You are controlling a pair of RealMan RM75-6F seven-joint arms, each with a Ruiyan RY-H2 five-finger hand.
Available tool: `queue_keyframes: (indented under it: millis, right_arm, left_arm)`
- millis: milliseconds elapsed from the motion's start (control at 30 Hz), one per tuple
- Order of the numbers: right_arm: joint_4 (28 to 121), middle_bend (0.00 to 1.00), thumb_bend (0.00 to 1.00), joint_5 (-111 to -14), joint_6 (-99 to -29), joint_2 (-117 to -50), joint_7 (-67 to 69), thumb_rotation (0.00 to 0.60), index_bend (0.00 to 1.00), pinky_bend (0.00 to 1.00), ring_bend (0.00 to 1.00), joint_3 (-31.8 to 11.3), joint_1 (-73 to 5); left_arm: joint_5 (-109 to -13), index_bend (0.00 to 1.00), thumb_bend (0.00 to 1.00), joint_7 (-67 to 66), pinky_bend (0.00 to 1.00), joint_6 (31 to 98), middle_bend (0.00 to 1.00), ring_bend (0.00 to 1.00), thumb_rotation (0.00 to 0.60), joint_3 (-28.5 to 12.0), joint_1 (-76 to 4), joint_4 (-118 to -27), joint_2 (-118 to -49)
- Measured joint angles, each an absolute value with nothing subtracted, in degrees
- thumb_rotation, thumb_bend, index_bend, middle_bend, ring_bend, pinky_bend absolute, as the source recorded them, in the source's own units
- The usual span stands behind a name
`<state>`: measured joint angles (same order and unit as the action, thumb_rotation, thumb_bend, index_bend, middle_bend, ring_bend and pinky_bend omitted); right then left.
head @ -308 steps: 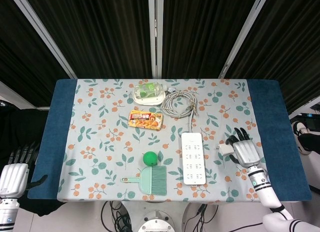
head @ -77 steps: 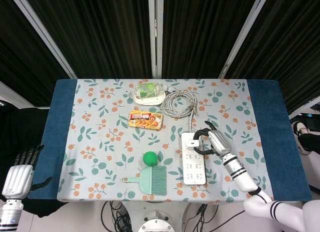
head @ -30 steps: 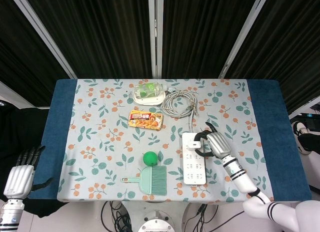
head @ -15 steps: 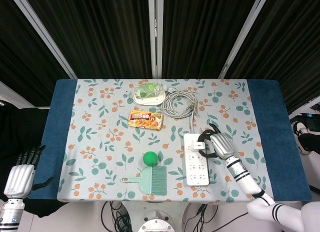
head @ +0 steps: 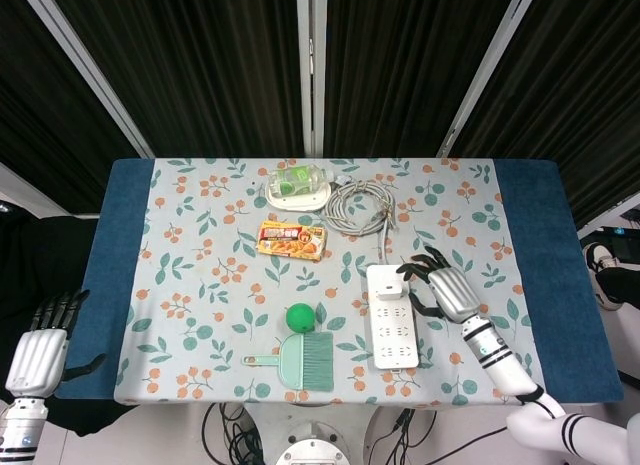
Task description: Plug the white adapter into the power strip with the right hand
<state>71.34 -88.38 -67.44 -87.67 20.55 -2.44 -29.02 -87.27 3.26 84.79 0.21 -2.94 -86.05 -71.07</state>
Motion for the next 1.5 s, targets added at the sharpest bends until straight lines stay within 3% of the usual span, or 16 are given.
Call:
queue_keyframes:
  millis: [133, 200, 333, 367, 467, 600, 767, 1100, 1500]
  right_arm:
    - [77.3, 0.46, 0.39, -89.1, -69.1, -84.7, 20.4, 0.600, 0.40, 0.01, 0.21, -2.8, -28.6]
    - [80.6, 0.49, 0.39, -89.6, -70.0, -83.4, 20.5, 0.600, 0.46, 0.10, 0.26, -3.2, -28.6]
    - [85.1, 0.62, 0.42, -89.6, -69.9, -82.4, 22.5, 0.600, 0.62, 0.41, 0.44, -4.0, -29.1]
    - [85.6, 0.67, 0.44, -89.3, -69.5, -82.4, 23.6, 0.600, 0.67, 0.51, 0.51, -4.1, -29.3]
    - [87.1, 0.76, 0.52, -87.6, -67.1, -82.7, 28.2, 0.600, 0.77, 0.71, 0.64, -4.7, -30.1]
    - [88.2, 0.86, 0.63, -84.9, -63.0, -83.8, 36.8, 0.600, 0.88, 0.87, 0.78, -5.7, -31.3]
    - [88.4, 0.91, 0.70, -83.1, -58.7, -84.8, 49.6, 0.600, 0.94, 0.92, 0.83, -6.7, -32.5]
    - [84.3, 0.92, 0.71, -83.6, -51.7, -86.5, 72.5, 0.600, 0.94, 0.93, 0.84, -7.6, -35.4]
    - [78.5, 0.92, 0.71, -85.7, -51.2, -89.0, 79.0, 0.600, 0.94, 0.93, 0.84, -6.0, -36.4]
  left_arm:
    - [-87.6, 0.00, 0.13, 2.9, 0.00, 84.7, 0.00, 0.00, 0.600, 0.2, -3.2, -86.4, -71.0]
    - [-87.7, 0.00, 0.13, 2.8, 0.00, 84.9, 0.00, 0.00, 0.600, 0.2, -3.2, -86.6, -70.9]
    - [-87.8, 0.00, 0.13, 2.6, 0.00, 85.2, 0.00, 0.00, 0.600, 0.3, -3.0, -86.9, -70.8]
    - [-87.8, 0.00, 0.13, 2.6, 0.00, 85.2, 0.00, 0.00, 0.600, 0.3, -3.0, -87.0, -70.8]
    - [-87.8, 0.00, 0.13, 2.6, 0.00, 85.0, 0.00, 0.00, 0.600, 0.4, -3.0, -86.9, -70.9]
    - [-87.7, 0.00, 0.13, 2.7, 0.00, 85.0, 0.00, 0.00, 0.600, 0.4, -3.0, -86.8, -71.0]
    - [-87.5, 0.00, 0.13, 2.8, 0.00, 84.9, 0.00, 0.00, 0.600, 0.3, -3.0, -86.6, -71.0]
    - [-87.2, 0.00, 0.13, 2.9, 0.00, 84.5, 0.00, 0.00, 0.600, 0.3, -3.1, -86.5, -71.2]
    - [-87.0, 0.00, 0.13, 3.2, 0.00, 84.3, 0.00, 0.00, 0.600, 0.4, -3.0, -86.2, -71.3]
